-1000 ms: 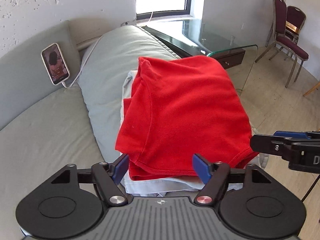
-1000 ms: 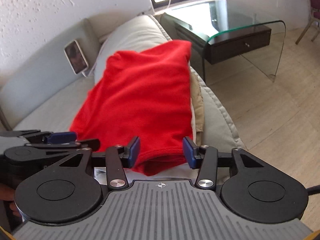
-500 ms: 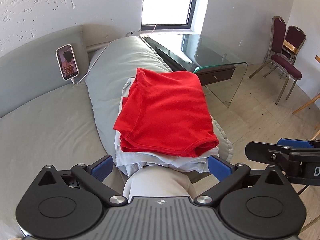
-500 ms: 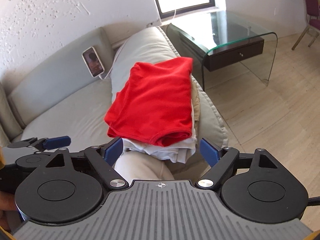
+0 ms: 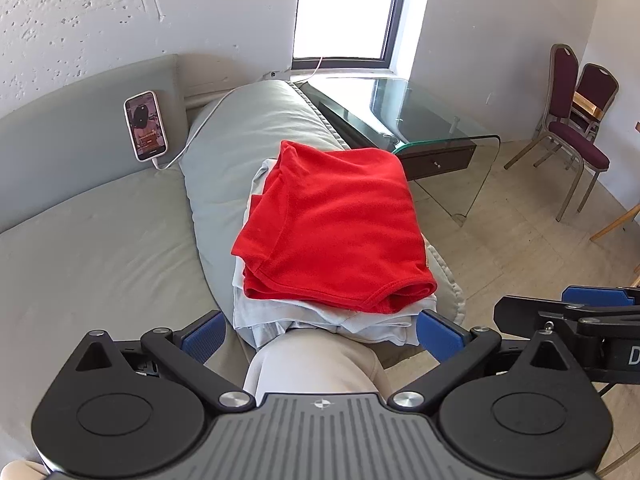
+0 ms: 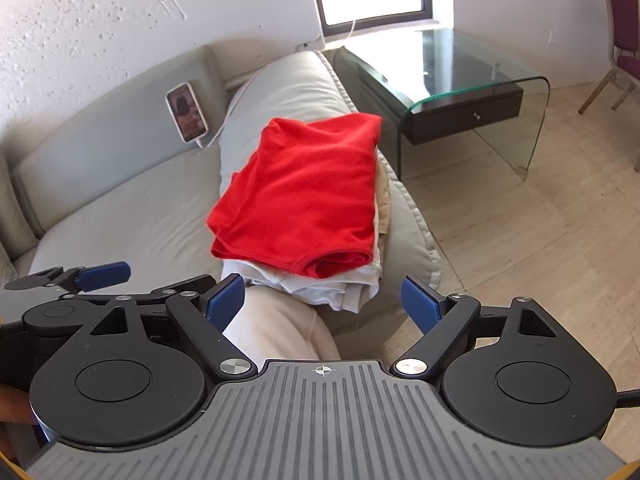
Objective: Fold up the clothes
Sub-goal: 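Lay the red shirt on the white clothes pile and open the left gripper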
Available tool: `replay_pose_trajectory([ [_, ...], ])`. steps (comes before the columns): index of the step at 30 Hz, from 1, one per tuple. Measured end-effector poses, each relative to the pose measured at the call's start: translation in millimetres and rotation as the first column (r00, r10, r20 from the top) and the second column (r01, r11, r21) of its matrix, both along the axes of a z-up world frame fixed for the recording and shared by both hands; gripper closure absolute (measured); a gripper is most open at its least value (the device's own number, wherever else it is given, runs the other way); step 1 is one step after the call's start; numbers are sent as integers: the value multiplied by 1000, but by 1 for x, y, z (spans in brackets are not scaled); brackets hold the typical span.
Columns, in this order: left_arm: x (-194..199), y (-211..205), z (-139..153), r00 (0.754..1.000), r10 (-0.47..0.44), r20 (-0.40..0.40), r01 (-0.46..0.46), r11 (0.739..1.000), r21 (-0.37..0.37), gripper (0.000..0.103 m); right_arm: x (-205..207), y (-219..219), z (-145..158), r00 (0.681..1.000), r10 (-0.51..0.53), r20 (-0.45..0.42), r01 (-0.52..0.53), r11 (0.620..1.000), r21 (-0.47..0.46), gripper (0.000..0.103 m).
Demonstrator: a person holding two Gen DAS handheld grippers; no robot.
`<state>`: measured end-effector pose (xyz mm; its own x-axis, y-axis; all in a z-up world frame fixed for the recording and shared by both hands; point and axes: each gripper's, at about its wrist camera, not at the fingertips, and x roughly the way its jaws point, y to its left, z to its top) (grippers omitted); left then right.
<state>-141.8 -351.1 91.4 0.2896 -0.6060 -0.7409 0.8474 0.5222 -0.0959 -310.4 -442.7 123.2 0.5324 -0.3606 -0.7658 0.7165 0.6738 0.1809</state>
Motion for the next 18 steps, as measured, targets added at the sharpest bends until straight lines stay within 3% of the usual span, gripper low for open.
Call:
replay_pose_trajectory([
  [18,7,-2,-9,1000,-7,-31,7,1000,1,1,5,-3,-7,1000,-10,-15,10,1000,25,16],
])
